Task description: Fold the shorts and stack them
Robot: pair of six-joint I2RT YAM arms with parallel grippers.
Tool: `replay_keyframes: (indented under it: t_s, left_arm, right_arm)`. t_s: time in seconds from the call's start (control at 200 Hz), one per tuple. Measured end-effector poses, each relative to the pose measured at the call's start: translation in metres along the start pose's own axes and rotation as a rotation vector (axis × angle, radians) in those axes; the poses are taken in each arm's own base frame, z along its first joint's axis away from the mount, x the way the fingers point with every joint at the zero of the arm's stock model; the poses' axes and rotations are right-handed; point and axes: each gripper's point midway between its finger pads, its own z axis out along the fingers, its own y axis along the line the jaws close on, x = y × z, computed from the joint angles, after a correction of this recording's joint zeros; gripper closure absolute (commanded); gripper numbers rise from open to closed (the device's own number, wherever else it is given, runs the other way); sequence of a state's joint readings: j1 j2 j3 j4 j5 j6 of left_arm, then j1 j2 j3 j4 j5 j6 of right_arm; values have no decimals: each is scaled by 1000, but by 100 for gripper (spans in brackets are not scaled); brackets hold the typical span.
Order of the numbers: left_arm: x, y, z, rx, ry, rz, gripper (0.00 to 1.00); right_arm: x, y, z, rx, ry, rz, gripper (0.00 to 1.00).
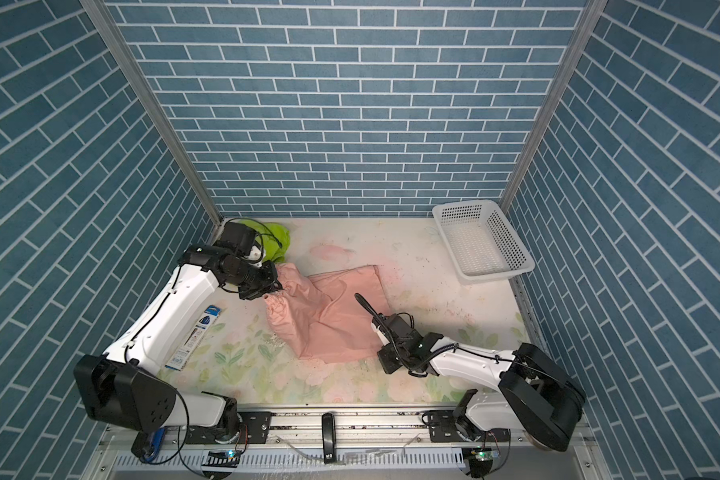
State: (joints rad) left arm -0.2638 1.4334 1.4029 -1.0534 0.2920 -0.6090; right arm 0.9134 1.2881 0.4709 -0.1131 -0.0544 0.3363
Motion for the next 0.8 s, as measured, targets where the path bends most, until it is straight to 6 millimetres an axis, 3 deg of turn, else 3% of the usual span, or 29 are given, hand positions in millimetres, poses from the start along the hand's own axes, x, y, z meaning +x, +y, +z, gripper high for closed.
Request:
replay_keyframes:
  t_s: [0.15, 0.4, 0.8]
  left_arm:
    - [0, -32, 7, -17, -11, 48, 100]
    - [10, -74, 35, -71, 21, 105, 100]
    - [26, -114, 77, -112, 55, 168, 100]
  right_arm:
    - [-2, 0, 1, -17, -60, 21, 100]
    - [-6, 3, 3, -51, -132, 70, 100]
    - [-4, 7, 2, -73, -174, 61, 100]
